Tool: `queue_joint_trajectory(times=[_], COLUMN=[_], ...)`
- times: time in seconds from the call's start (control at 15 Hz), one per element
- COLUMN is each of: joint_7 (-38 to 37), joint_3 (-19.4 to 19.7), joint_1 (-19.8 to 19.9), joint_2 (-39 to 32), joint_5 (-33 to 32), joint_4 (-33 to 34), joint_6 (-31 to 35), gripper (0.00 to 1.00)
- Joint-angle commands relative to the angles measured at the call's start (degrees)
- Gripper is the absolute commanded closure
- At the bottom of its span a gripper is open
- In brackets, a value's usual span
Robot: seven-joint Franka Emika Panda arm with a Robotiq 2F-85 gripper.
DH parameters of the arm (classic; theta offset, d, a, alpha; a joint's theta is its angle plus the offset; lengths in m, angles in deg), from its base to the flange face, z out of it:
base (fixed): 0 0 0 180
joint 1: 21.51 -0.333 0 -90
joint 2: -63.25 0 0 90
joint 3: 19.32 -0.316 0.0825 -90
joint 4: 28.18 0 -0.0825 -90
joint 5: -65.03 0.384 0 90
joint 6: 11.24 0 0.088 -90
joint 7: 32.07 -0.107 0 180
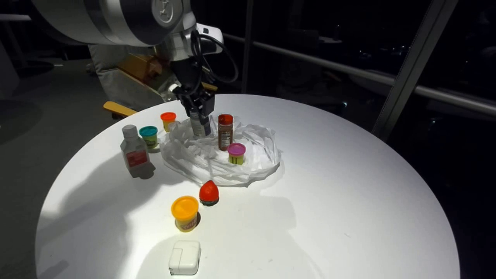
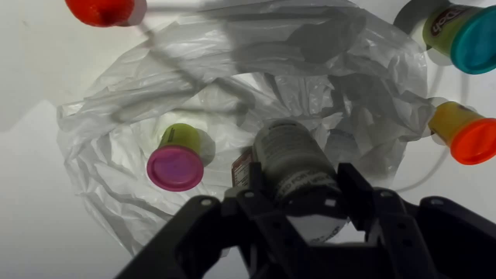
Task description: Put the bottles on the table in the plastic bag
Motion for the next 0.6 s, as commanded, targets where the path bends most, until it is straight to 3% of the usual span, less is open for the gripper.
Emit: queue_joint_trajectory(times=[0.0, 0.53], joint_7=[2.1, 5.3], joint_3=[1.0, 0.1], joint_1=[0.6, 3.1], joint_2=[-3.0, -5.4], joint_5=[1.8, 5.7], joint_4=[2.7, 2.6], joint_6=[0.4, -1.0], gripper=[0.74, 0.74])
